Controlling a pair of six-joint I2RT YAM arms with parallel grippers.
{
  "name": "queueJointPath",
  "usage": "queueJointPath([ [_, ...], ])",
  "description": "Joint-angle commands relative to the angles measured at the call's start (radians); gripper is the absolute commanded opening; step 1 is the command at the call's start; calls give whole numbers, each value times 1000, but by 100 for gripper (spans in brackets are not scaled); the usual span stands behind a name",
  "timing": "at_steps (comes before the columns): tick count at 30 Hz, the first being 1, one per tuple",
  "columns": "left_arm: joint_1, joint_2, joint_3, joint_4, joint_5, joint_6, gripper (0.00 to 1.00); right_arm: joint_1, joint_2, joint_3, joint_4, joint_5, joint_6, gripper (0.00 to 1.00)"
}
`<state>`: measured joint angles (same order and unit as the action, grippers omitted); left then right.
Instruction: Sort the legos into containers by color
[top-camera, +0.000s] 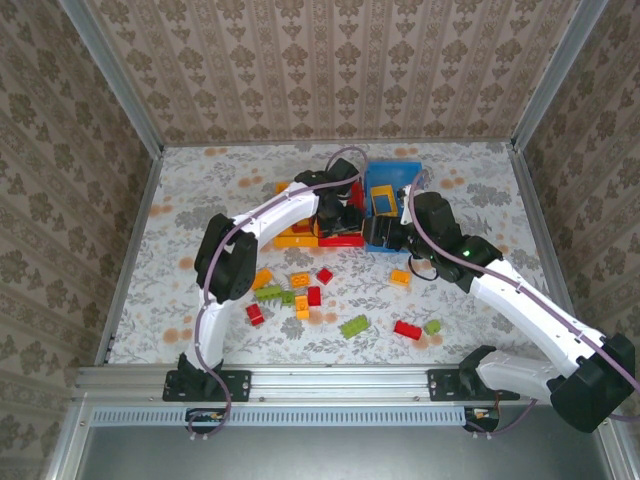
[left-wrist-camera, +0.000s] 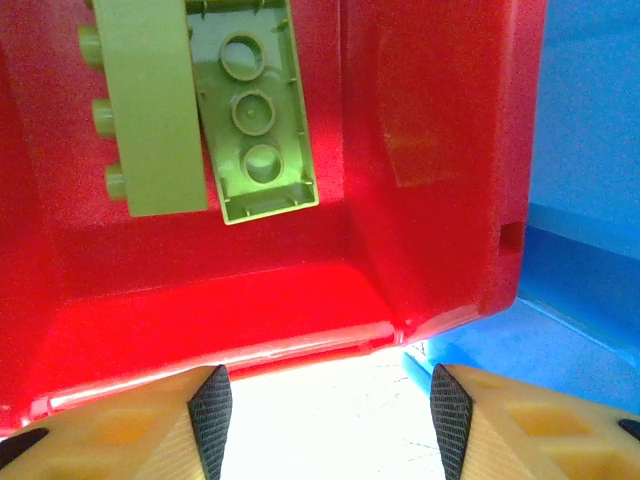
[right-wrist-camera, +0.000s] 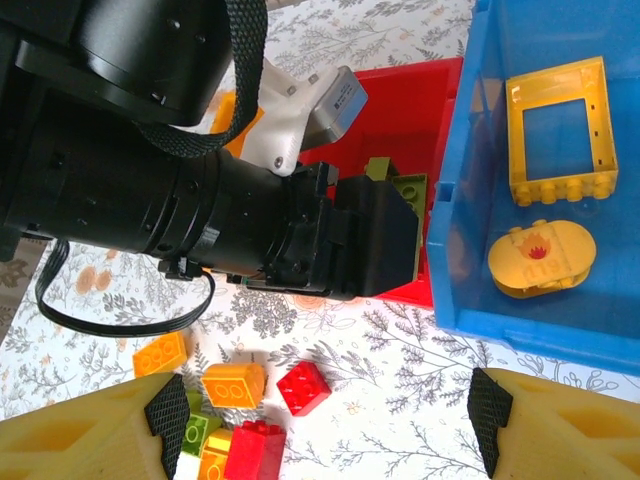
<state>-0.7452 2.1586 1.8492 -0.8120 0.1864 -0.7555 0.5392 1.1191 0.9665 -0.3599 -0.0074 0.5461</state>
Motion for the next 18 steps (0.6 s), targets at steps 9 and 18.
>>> queueJointPath([
  [9, -68, -279, -131, 49, -108, 28, 59, -6, 13, -59, -293, 105, 17, 75],
  [18, -218, -619, -573, 327, -149, 88, 63, -18, 237, -126, -270, 103, 90, 83],
])
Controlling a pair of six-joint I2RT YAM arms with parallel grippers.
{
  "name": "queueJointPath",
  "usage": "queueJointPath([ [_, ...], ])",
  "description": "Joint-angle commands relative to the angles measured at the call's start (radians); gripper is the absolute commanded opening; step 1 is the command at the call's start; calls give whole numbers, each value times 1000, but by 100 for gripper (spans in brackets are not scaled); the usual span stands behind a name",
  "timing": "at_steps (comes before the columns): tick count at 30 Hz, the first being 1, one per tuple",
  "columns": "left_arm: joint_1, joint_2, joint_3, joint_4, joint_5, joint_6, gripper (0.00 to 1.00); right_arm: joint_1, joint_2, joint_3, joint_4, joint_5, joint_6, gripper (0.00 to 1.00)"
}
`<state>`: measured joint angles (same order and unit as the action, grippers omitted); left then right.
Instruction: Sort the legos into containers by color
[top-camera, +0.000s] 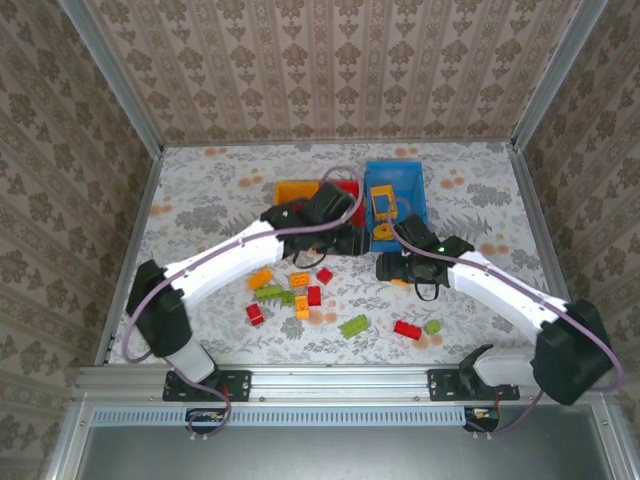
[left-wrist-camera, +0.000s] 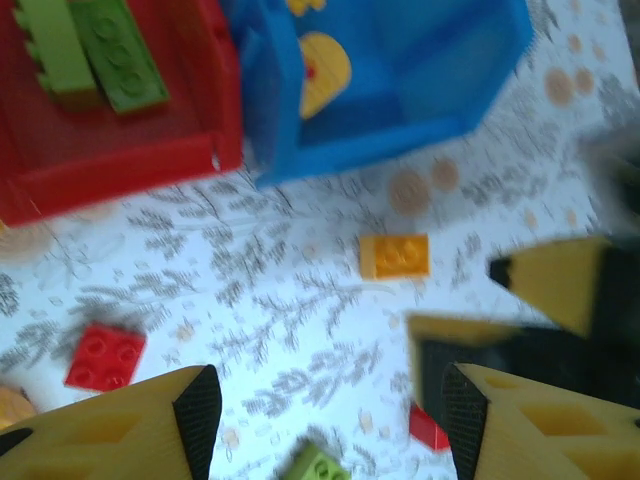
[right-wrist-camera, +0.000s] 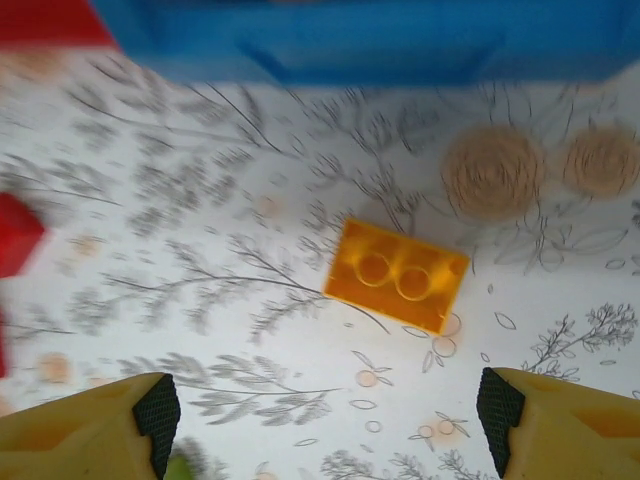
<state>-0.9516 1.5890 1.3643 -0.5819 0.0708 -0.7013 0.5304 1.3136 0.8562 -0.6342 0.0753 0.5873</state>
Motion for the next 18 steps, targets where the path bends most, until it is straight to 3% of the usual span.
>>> queueJointPath([
  [1, -21, -72, -116, 108, -36, 33, 64, -15, 64, -16, 21, 25, 51, 84],
  [9, -56, -217, -255, 148, -78, 34, 68, -99, 217, -22, 142, -7, 81, 85],
  [18, -55, -221, -251, 124, -75, 51, 68, -102, 287, -8, 180, -25, 114, 78],
])
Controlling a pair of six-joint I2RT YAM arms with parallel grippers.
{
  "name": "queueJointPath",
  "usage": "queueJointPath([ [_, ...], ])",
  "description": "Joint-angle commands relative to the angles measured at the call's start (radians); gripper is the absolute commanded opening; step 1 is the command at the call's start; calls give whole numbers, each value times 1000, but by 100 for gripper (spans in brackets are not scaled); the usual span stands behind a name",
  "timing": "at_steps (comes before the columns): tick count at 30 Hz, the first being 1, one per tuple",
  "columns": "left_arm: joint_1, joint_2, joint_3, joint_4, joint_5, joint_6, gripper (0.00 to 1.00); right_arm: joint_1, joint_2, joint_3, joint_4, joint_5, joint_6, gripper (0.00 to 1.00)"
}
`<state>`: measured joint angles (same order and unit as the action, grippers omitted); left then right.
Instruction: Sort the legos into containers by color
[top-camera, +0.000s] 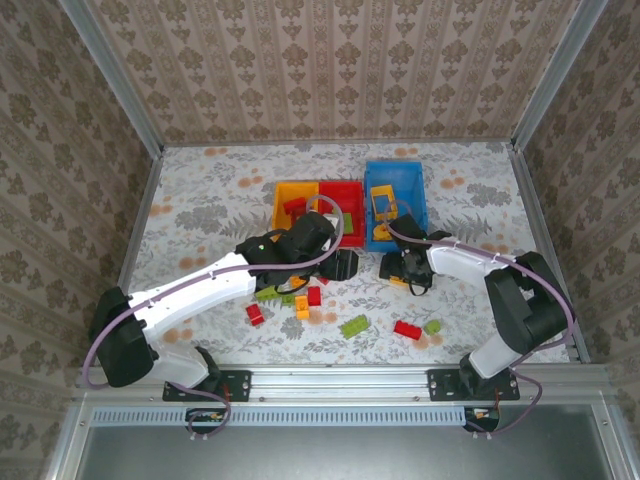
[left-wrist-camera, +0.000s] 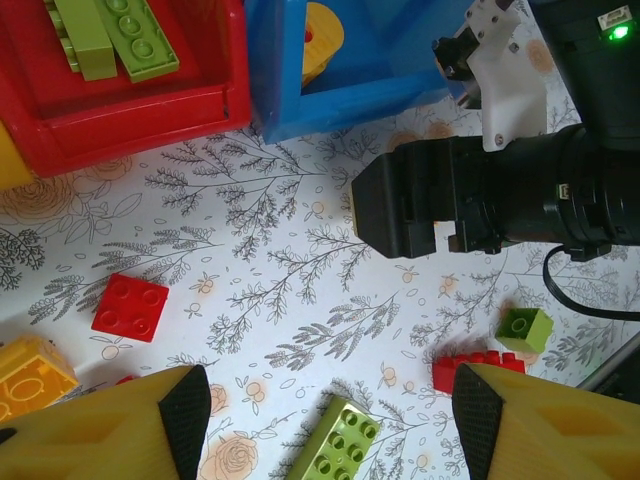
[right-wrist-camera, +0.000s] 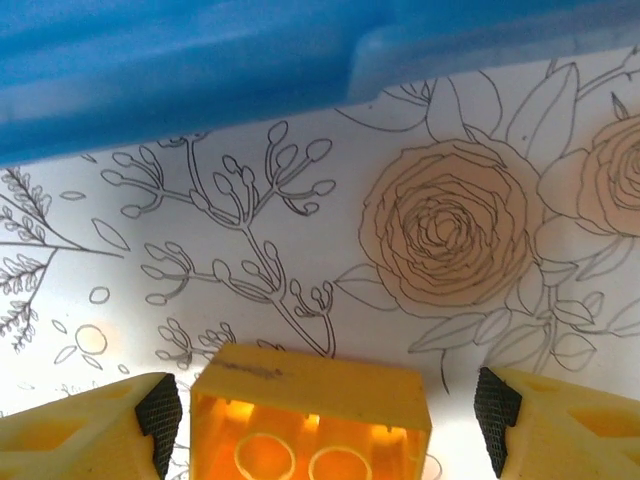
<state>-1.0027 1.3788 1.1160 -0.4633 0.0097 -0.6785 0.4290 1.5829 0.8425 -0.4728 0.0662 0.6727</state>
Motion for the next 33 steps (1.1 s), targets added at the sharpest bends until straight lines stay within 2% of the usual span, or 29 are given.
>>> queueJointPath([
  [1, -4, -9, 0, 6, -14, 29, 68, -1, 24, 3, 20, -18, 32, 75],
  [3, -4, -7, 1, 5, -12, 30, 68, -1, 23, -3, 21, -17, 40, 67],
  [7, -4, -5, 8, 12, -13, 34, 68, -1, -13, -10, 16, -5, 40, 42],
  [10, -4, -6, 21, 16, -21, 38, 67, 2, -70, 14, -20, 24, 6, 34],
  [14, -4, 9, 62, 30, -35, 53, 67, 0, -111, 102, -97, 109, -97, 34],
  [19, -4, 61, 142, 38, -29, 90, 66, -23, -22, 252, -146, 176, -206, 35],
  [29, -12, 145, 246, 73, 27, 143, 67, -49, 228, 467, -192, 280, -234, 41],
  [33, -25, 168, 280, 55, 26, 164, 66, -53, 269, 491, -218, 286, -220, 49],
])
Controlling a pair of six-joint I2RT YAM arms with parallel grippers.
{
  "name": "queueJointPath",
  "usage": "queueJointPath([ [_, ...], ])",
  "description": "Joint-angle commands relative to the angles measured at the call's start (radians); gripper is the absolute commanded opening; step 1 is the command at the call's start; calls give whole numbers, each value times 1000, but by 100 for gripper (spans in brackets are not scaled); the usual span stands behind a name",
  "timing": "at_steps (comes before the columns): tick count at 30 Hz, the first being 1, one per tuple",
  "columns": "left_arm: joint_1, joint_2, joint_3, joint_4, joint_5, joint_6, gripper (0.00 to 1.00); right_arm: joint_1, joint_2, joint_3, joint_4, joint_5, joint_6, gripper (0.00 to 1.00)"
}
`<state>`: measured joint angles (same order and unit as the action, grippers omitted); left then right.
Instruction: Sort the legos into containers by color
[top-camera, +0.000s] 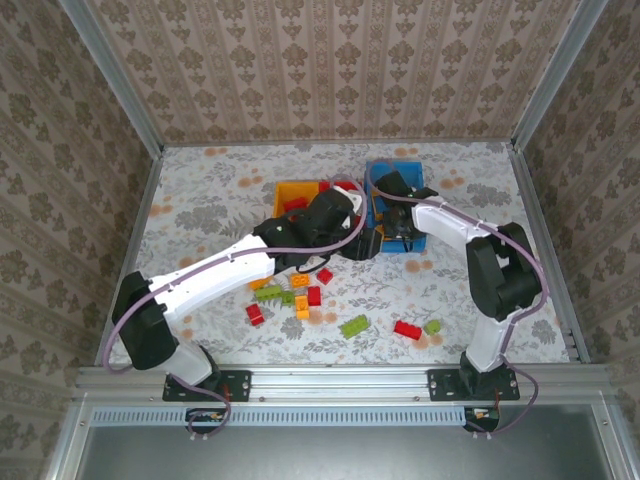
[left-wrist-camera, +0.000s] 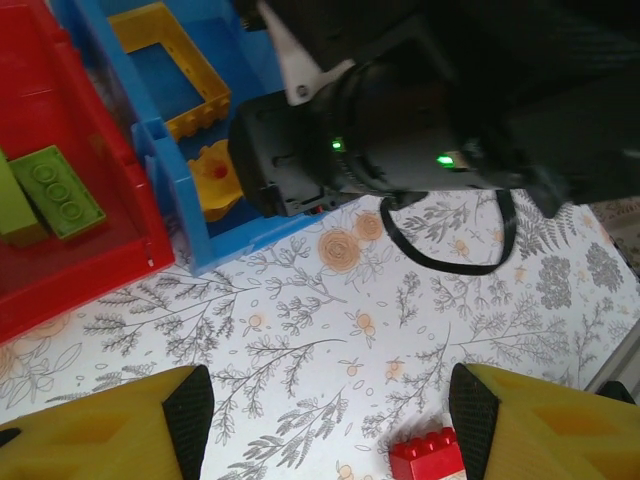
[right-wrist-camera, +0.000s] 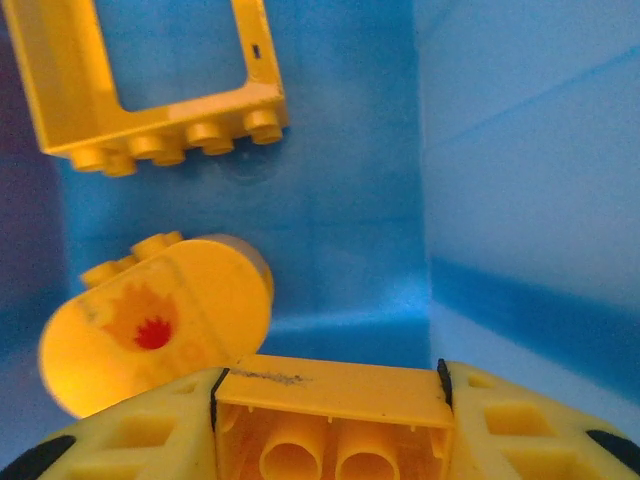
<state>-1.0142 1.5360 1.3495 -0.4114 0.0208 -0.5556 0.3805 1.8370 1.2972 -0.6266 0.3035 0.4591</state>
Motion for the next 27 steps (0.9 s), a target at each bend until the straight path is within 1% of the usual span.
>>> queueJointPath([
  [1, -15, 12, 48, 0, 14, 42, 66, -5, 13, 34, -62, 49, -3, 53],
  [4, -17, 4, 41, -5, 7, 42, 66, -5, 1, 37, -58, 42, -2, 65],
  [6, -17, -5, 31, -9, -5, 39, 66, -3, -13, 45, -56, 36, -2, 70],
  [7, -17, -10, 25, -13, -13, 37, 66, -3, -23, 50, -58, 31, -3, 71],
  [10, -15, -24, 8, -24, -31, 27, 66, 0, -48, 67, -67, 21, -1, 73],
  [12, -9, -36, -9, -35, -43, 15, 66, 0, -70, 71, -74, 11, 6, 72],
  [15, 6, -62, -44, -92, -96, -36, 65, 4, -128, 64, -77, -6, 23, 64],
  [19, 53, -124, -149, -190, -141, -163, 61, 29, -246, 11, -66, -13, 39, 57],
  [21, 79, -169, -218, -237, -162, -238, 60, 57, -311, -45, -37, -33, 33, 56],
  [24, 107, -249, -314, -322, -194, -352, 60, 136, -435, -177, 80, -132, -22, 56],
  [27, 117, -339, -401, -462, -243, -486, 57, 244, -541, -313, 246, -329, -119, 60],
])
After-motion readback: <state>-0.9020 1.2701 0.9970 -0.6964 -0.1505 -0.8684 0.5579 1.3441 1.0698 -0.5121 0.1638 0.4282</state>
